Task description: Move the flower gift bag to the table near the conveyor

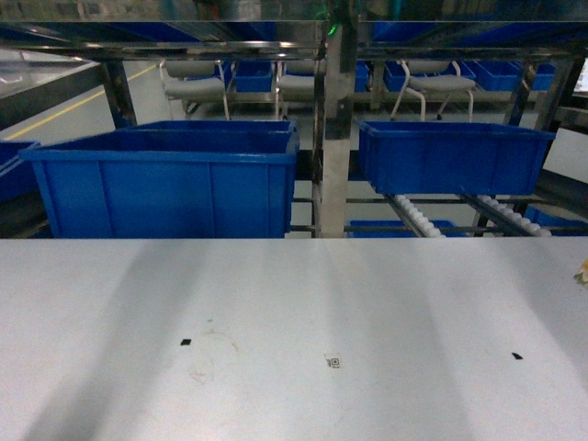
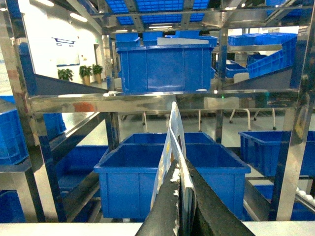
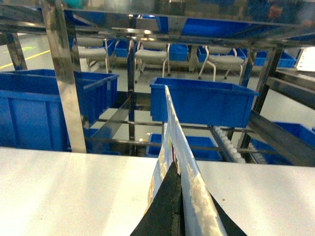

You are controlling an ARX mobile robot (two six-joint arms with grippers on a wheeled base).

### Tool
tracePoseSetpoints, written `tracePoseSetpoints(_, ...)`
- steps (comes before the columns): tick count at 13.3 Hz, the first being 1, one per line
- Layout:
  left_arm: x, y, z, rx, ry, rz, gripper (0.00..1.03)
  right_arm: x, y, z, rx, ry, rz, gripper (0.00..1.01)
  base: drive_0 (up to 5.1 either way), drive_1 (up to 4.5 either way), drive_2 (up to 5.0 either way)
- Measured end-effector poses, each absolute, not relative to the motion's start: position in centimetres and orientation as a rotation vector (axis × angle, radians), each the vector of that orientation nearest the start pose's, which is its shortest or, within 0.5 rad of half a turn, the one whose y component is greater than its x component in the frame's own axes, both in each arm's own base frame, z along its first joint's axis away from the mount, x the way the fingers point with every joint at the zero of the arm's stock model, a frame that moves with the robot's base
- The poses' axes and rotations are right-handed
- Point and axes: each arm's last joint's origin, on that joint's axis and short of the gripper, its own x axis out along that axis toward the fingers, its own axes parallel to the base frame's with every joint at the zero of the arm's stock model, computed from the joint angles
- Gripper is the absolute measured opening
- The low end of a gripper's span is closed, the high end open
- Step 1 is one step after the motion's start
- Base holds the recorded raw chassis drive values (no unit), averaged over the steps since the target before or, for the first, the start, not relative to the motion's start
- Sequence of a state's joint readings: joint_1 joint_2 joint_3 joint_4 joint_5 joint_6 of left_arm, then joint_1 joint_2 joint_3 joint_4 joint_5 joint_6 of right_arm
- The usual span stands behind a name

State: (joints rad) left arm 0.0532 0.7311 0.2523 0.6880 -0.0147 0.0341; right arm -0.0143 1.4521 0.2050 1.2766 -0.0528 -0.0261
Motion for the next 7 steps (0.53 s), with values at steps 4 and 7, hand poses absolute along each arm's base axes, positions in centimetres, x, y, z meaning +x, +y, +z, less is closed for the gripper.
tracePoseSetpoints(4, 16.3, 0.9, 24.0, 0.038, -0.208, 0.071, 0.02, 25.6, 0.4, 12.9, 0.006, 0.091, 0.120, 0.02, 0.0, 0.00, 0.0)
tracePoseSetpoints(7, 16.3, 0.9, 24.0, 0.038, -0.208, 0.071, 0.02, 27.0, 0.4, 12.7, 0.014, 0.090, 0.150, 0.02, 0.0, 0.00, 0.0)
